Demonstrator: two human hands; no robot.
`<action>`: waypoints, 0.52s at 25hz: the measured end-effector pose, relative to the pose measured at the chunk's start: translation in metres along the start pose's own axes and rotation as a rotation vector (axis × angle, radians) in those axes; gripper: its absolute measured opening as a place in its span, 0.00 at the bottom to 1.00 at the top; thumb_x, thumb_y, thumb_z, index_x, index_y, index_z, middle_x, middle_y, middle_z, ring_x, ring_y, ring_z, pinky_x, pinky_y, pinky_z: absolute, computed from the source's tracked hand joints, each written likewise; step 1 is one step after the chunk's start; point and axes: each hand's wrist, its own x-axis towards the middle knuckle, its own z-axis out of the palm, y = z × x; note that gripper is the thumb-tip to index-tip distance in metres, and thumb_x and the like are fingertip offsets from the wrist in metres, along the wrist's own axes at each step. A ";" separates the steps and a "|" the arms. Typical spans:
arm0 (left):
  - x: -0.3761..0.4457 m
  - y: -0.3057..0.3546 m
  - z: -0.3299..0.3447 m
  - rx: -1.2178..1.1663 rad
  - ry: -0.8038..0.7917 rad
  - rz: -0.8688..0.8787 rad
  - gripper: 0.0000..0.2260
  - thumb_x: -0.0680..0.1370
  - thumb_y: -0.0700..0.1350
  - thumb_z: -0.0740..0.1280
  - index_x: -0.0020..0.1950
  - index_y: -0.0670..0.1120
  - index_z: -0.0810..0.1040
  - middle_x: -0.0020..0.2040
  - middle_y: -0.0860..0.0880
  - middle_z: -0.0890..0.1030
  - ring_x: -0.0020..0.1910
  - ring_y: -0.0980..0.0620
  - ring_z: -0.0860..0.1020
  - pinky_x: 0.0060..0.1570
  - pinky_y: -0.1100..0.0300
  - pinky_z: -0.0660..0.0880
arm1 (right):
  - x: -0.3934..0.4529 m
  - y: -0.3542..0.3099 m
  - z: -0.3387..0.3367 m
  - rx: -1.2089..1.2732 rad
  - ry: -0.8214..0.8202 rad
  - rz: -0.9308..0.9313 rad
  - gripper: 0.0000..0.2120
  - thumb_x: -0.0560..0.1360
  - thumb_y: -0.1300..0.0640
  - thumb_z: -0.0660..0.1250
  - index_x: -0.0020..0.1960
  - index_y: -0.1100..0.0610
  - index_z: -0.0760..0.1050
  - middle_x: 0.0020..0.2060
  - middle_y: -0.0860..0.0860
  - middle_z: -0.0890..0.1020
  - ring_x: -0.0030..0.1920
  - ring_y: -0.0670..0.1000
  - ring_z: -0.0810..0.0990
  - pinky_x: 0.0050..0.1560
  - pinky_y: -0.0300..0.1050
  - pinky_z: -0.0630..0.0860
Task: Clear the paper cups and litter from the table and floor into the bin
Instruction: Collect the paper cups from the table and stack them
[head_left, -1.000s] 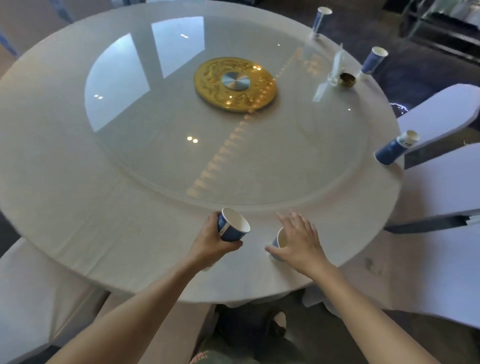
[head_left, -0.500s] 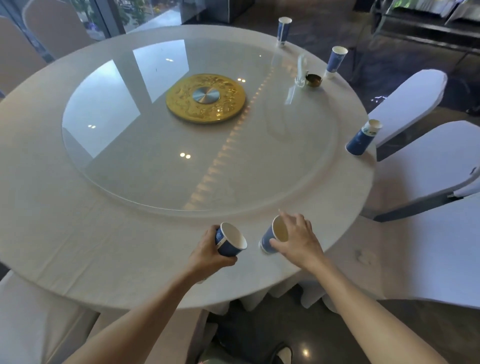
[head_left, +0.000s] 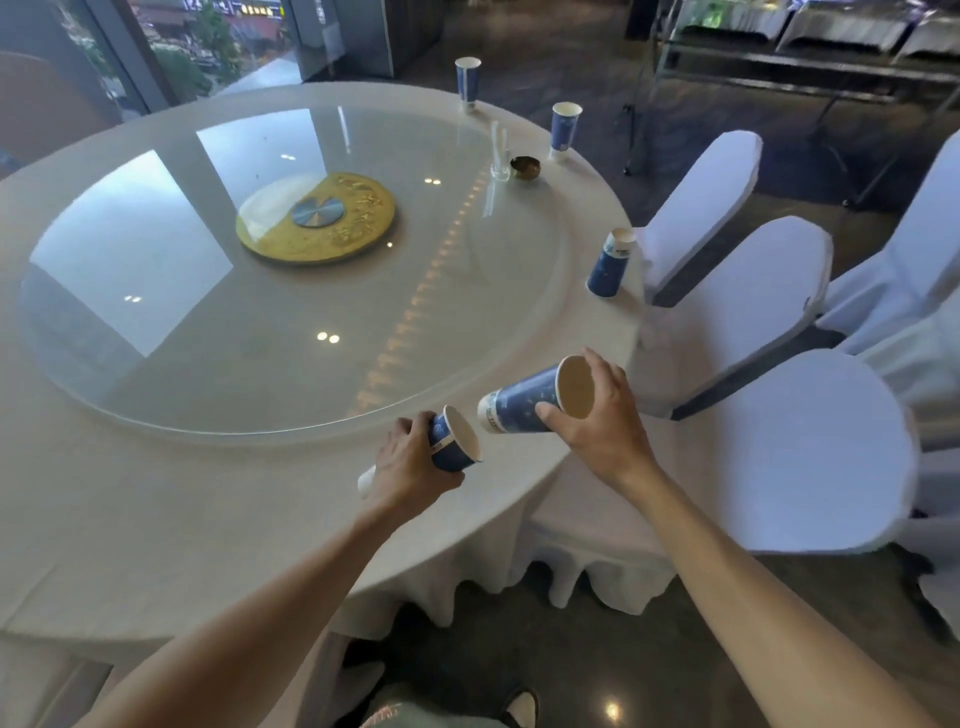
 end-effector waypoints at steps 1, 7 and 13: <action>0.002 0.013 0.011 0.012 -0.005 0.028 0.39 0.65 0.49 0.81 0.74 0.52 0.70 0.58 0.51 0.71 0.59 0.45 0.74 0.59 0.50 0.74 | -0.004 0.009 -0.013 0.025 -0.015 0.004 0.42 0.73 0.45 0.75 0.80 0.51 0.59 0.74 0.50 0.66 0.71 0.50 0.68 0.69 0.51 0.72; 0.003 0.079 0.067 -0.002 -0.092 0.178 0.40 0.65 0.50 0.82 0.75 0.53 0.71 0.61 0.49 0.74 0.60 0.45 0.75 0.58 0.50 0.73 | -0.020 0.058 -0.058 0.050 -0.103 0.077 0.44 0.70 0.40 0.76 0.79 0.50 0.61 0.73 0.49 0.69 0.71 0.50 0.70 0.69 0.57 0.75; 0.023 0.135 0.124 -0.057 -0.287 0.333 0.41 0.63 0.53 0.83 0.74 0.55 0.72 0.58 0.53 0.73 0.59 0.50 0.74 0.57 0.54 0.75 | -0.014 0.110 -0.085 0.029 -0.160 0.198 0.45 0.70 0.36 0.75 0.80 0.48 0.59 0.75 0.47 0.66 0.72 0.50 0.69 0.69 0.55 0.74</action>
